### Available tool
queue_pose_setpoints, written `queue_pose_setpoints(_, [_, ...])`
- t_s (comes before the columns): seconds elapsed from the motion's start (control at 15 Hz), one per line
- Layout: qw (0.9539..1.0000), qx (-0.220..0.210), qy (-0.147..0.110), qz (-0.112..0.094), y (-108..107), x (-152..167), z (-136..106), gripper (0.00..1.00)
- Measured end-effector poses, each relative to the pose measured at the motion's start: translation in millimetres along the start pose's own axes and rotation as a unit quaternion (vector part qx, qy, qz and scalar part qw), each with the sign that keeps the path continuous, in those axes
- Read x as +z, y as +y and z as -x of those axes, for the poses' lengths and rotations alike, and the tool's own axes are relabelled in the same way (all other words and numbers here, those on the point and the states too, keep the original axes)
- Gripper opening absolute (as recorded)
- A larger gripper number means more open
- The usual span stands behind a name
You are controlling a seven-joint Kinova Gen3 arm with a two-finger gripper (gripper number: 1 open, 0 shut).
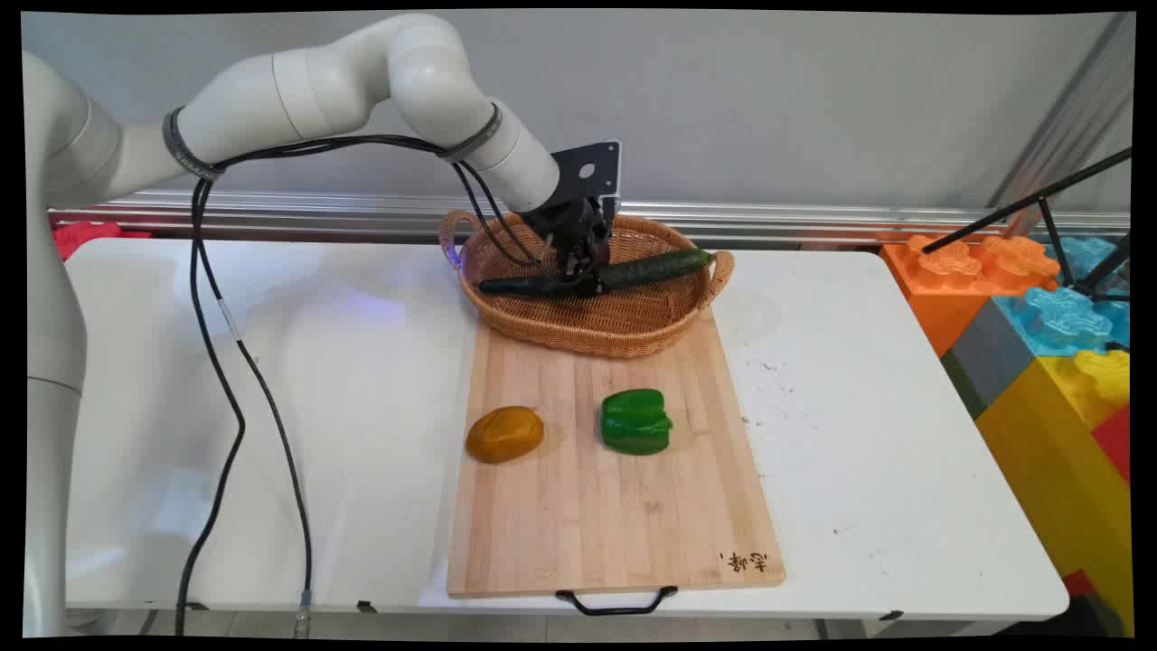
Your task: Pick up the potato from the cutting board
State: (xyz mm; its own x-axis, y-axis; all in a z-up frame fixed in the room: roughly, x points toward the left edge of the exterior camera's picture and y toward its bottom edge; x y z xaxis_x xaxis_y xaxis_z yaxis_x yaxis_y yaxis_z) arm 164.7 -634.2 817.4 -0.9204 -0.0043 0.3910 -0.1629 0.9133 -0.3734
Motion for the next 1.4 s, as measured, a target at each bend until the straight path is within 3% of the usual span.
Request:
queue_pose_setpoints(0.33, [0.9990, -0.041, 0.006, 0.016, 18.9, -20.8, -17.2, 1.00])
queue_pose_setpoints(0.53, [0.9964, -0.076, -0.016, 0.033, 34.5, -47.0, -20.9, 1.00])
queue_pose_setpoints(0.93, [0.9828, -0.155, -0.070, 0.072, 71.2, -108.3, -6.6, 1.00])
queue_pose_setpoints(1.4, [0.9666, -0.214, -0.092, 0.107, 106.1, -136.3, 23.7, 1.00])
